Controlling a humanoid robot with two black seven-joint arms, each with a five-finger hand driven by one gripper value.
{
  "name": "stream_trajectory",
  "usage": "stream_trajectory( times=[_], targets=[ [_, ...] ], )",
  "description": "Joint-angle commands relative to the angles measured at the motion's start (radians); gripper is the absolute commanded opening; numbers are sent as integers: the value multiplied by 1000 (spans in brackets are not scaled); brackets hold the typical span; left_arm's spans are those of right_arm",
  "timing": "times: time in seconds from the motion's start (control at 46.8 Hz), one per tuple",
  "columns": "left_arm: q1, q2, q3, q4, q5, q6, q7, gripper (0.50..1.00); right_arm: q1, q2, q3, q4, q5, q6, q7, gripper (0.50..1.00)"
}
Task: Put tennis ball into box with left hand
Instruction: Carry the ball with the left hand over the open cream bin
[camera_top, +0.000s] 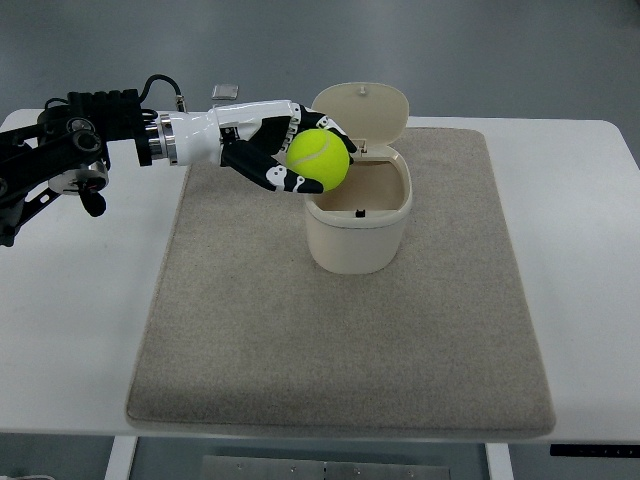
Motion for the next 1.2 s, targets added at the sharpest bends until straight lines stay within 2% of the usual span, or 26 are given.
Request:
stream_trajectory(
  times=[0.0, 1.175],
  targets=[
    [0, -6, -2, -3, -7, 5, 0, 500, 0, 0, 0, 0, 0, 0, 0, 901],
    [2, -80, -3, 0, -13, 105, 2, 500, 0, 0, 0, 0, 0, 0, 0, 901]
  ],
)
